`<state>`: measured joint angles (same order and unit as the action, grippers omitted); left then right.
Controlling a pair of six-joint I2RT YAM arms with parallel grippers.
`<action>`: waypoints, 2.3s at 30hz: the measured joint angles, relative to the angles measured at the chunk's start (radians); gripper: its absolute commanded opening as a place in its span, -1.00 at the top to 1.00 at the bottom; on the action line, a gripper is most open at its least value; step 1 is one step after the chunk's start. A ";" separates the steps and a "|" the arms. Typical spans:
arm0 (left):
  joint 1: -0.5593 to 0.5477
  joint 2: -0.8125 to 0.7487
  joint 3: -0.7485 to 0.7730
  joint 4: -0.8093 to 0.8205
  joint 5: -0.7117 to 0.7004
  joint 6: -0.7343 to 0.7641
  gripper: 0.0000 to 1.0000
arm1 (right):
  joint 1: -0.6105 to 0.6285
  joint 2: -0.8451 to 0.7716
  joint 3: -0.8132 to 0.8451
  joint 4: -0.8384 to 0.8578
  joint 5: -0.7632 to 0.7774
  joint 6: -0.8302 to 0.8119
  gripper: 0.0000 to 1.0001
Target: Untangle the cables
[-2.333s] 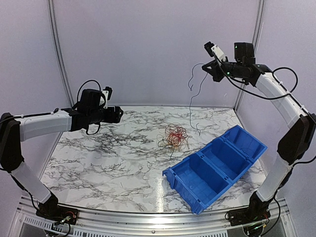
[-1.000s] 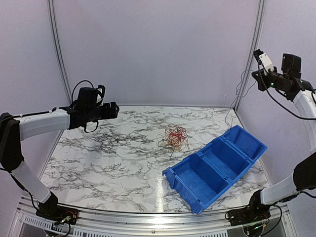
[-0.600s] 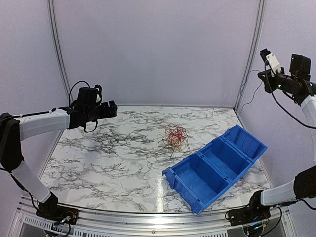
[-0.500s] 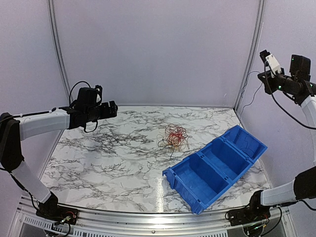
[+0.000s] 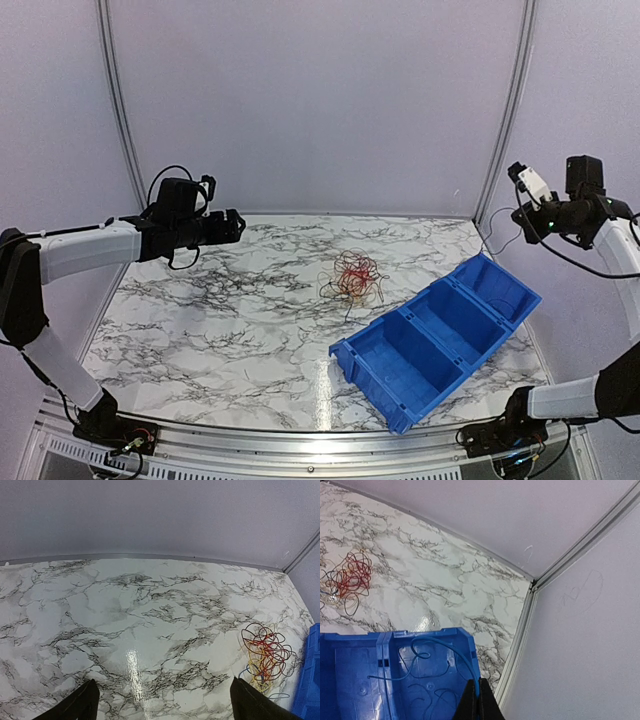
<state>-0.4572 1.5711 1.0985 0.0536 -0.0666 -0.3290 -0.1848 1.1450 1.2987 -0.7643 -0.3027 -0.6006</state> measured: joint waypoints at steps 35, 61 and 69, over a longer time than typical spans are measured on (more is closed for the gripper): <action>0.000 0.000 0.028 -0.067 0.036 0.001 -0.88 | 0.000 0.251 -0.080 -0.193 0.119 0.004 -0.02; -0.006 0.074 0.056 -0.066 0.401 0.056 -0.54 | 0.593 0.626 0.169 -0.011 -0.125 0.022 0.10; -0.009 0.085 0.061 -0.067 0.410 0.055 -0.54 | 0.774 0.777 0.204 0.021 -0.118 -0.014 0.05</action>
<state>-0.4660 1.6558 1.1595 -0.0132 0.3431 -0.2741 0.5892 1.9221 1.5024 -0.7437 -0.4210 -0.6147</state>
